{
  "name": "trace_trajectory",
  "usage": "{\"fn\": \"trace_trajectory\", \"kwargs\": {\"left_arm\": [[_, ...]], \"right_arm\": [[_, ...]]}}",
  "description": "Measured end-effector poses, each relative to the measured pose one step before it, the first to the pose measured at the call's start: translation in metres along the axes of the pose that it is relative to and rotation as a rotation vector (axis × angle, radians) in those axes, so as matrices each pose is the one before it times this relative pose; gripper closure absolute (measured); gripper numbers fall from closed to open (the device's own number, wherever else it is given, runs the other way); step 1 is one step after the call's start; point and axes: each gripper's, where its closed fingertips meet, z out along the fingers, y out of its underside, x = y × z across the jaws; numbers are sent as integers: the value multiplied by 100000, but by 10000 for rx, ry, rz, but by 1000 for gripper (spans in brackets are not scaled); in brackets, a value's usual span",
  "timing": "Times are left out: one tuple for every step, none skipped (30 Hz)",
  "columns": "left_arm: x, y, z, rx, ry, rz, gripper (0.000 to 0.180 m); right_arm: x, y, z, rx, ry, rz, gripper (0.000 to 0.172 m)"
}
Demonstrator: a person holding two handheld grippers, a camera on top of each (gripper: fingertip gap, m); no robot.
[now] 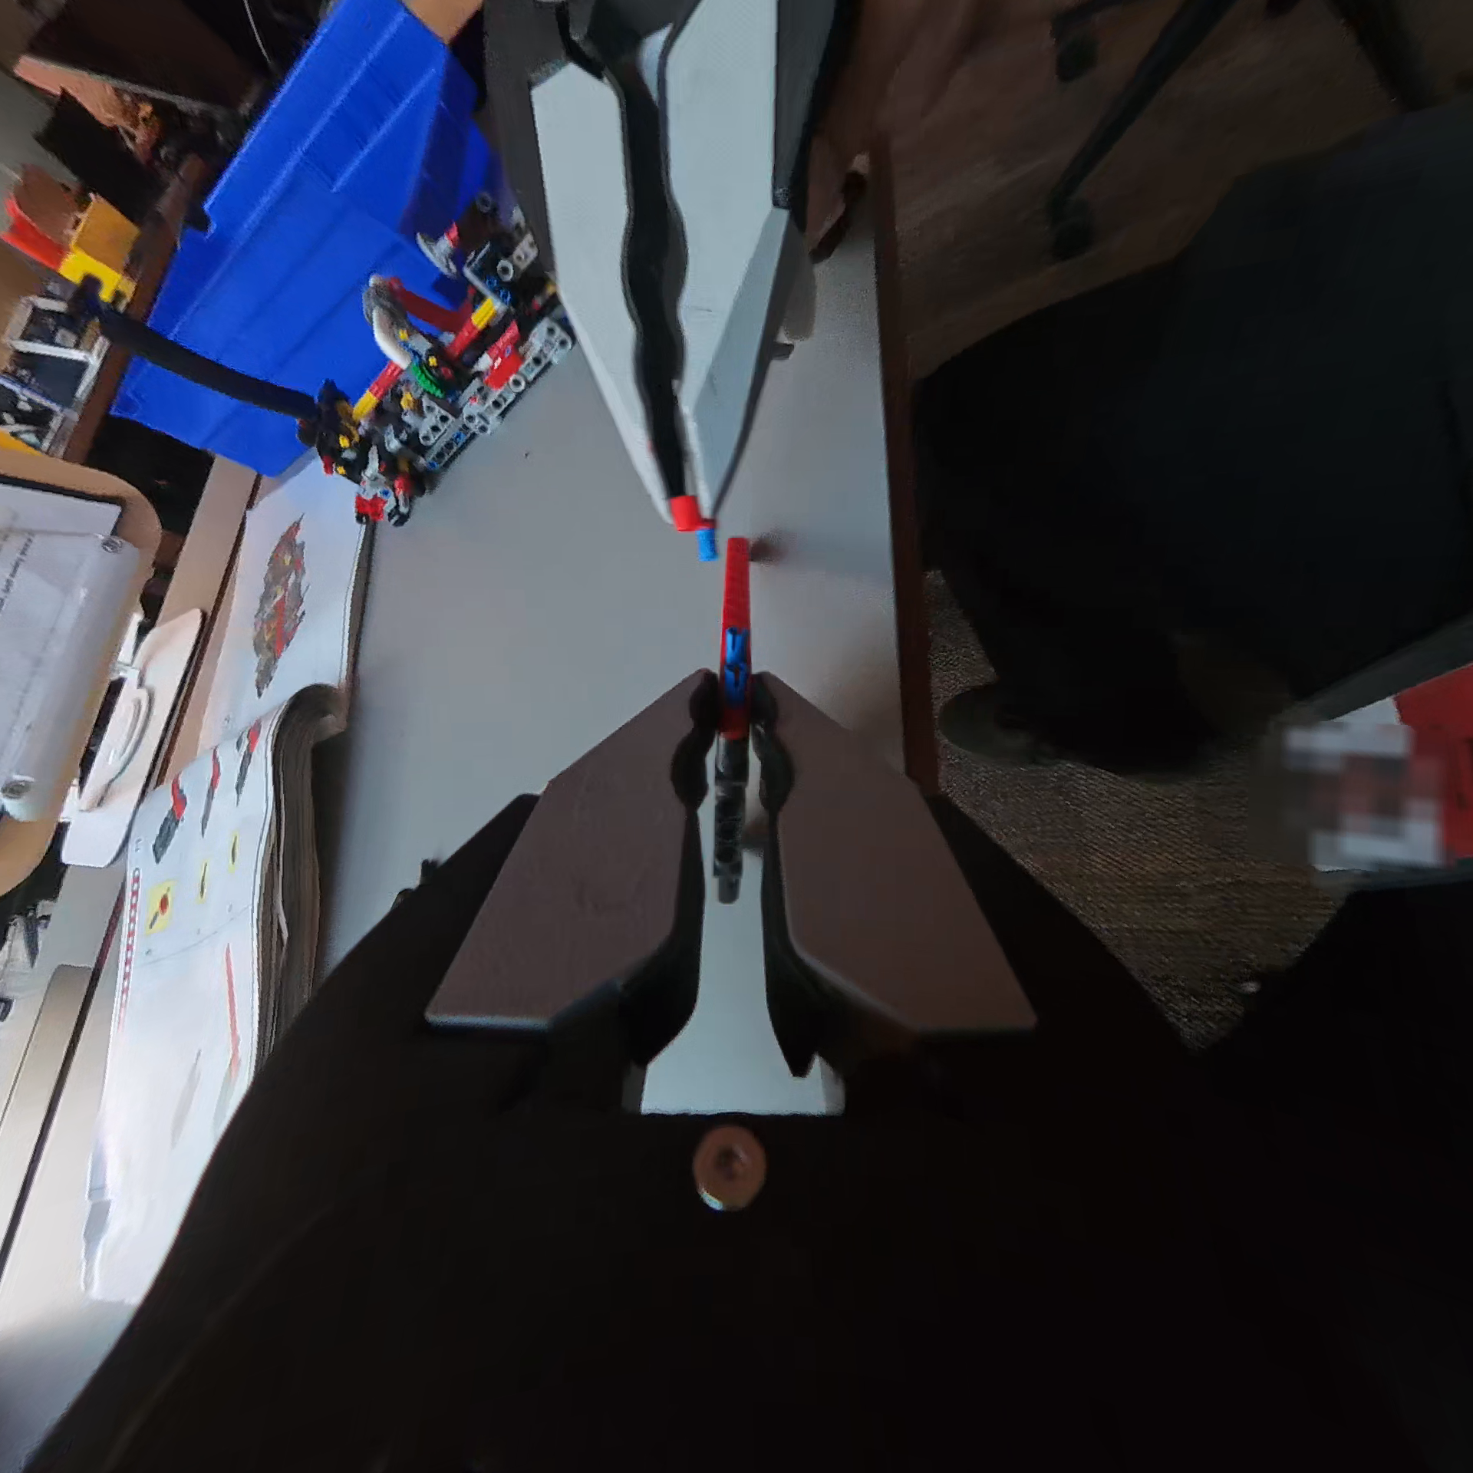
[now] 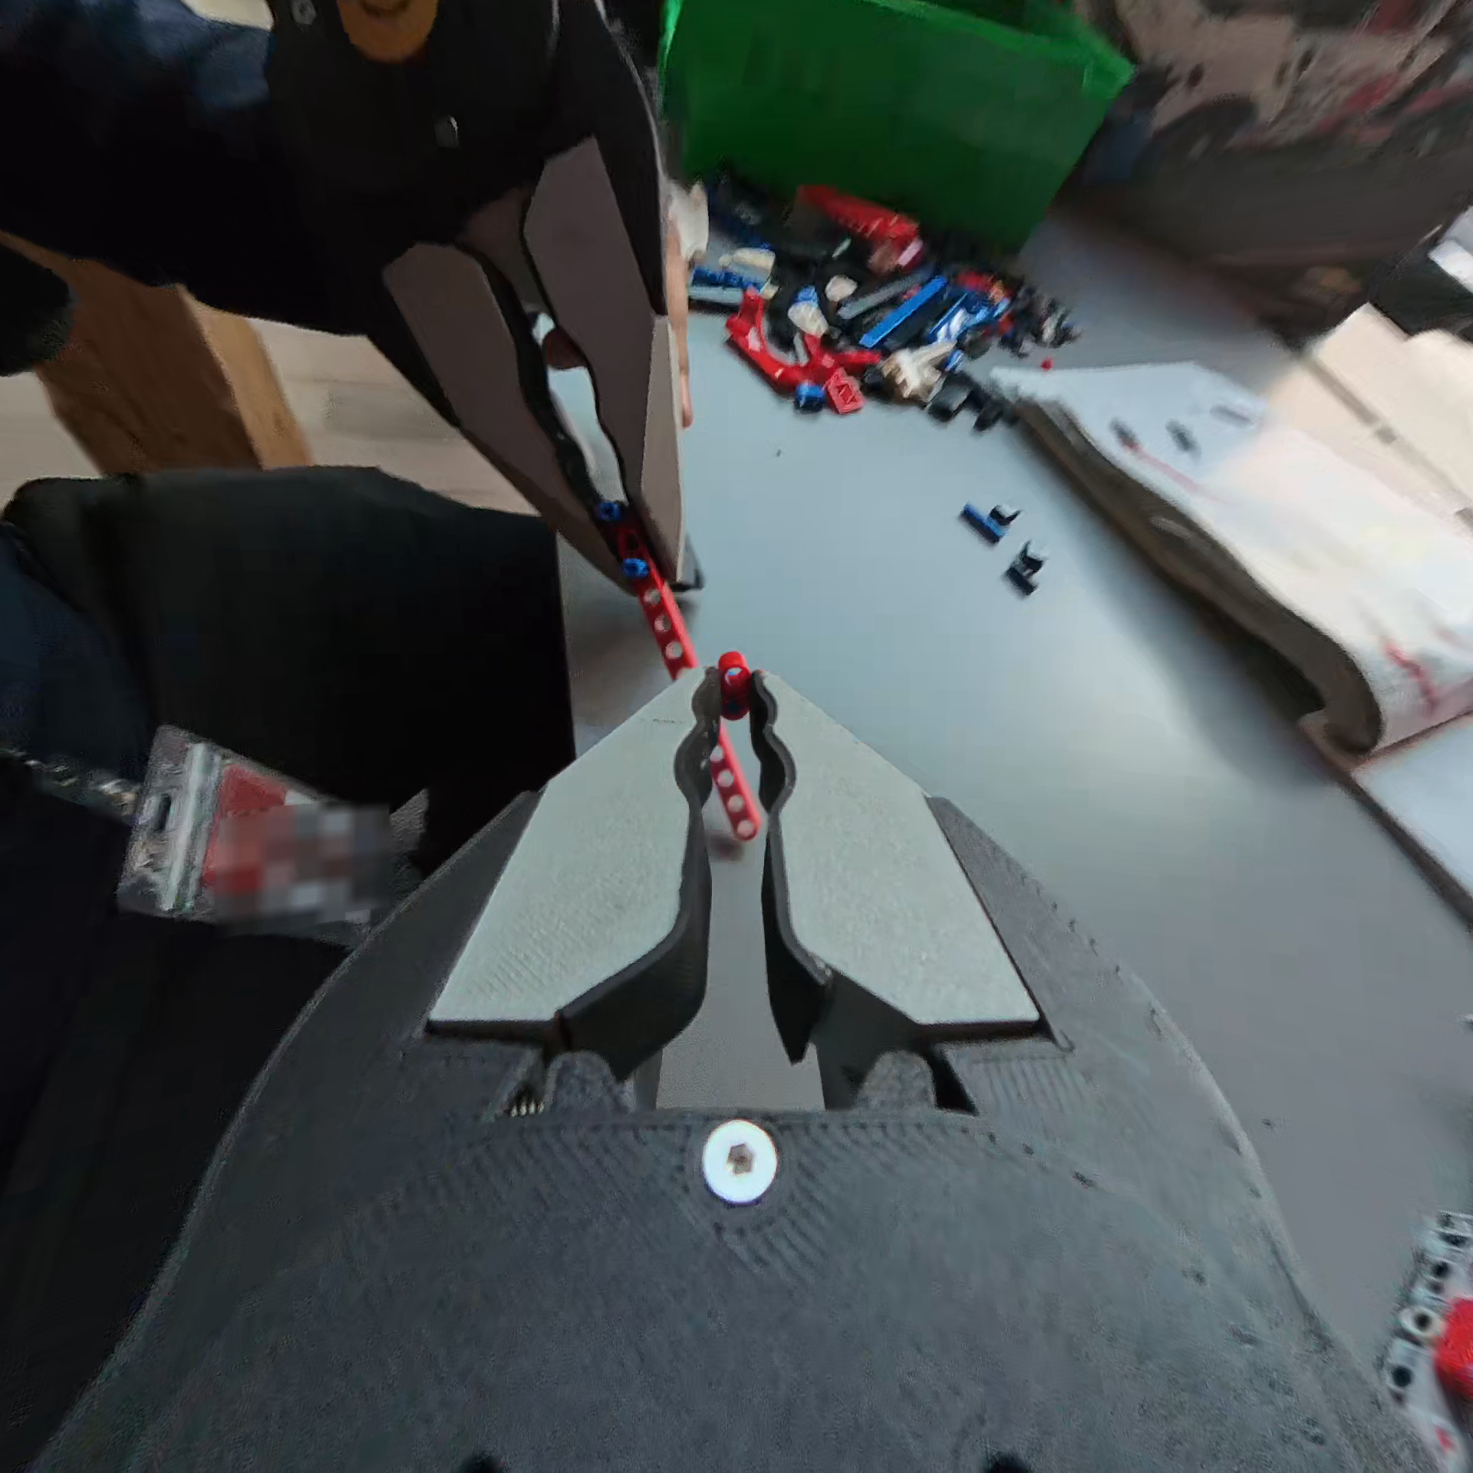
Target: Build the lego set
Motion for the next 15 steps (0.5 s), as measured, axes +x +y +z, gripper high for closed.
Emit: {"fn": "trace_trajectory", "kwargs": {"left_arm": [[231, -450, -191, 81, 24, -55, 175], [322, -308, -122, 99, 136, -103, 175], [286, -34, -38, 40, 173, -158, 175], [52, 188, -4, 7, 81, -189, 175], [-60, 85, -95, 137, 39, -220, 175], [-28, -65, -226, 208, 98, -252, 174], [53, -62, -288, 172, 148, -249, 175], [188, -44, -265, 147, 215, -248, 175], [103, -39, -258, 164, 118, -244, 175], [-100, -20, -245, 170, -53, -195, 175], [-35, 45, -211, 113, -13, -135, 175], [-47, 69, -193, 47, -40, -119, 175], [10, 37, -179, 46, -4, -96, 175], [161, 4, -176, 58, 92, -106, 175], [69, -5, -159, 56, 23, -109, 175]], "right_arm": [[81, -704, -357, 272, 489, -418, 168], [-39, -358, -206, 26, 330, -409, 168], [-104, -37, -41, -162, 174, -316, 168], [111, 325, 149, -329, 168, -161, 168], [386, 738, 315, -496, 202, -24, 168], [494, 1047, 443, -640, 169, 45, 168], [269, 1008, 492, -618, 7, 24, 168], [-165, 655, 458, -415, -259, 1, 167], [-176, 347, 382, -243, -263, 47, 167], [-34, 176, 315, -136, -162, 57, 167], [-121, 156, 269, -132, -204, 49, 167], [-138, 281, 270, -198, -208, 83, 167], [29, 279, 262, -150, -95, 113, 167], [-9, 289, 244, -66, -94, 125, 167], [-70, 286, 199, -22, -125, 180, 167]]}}
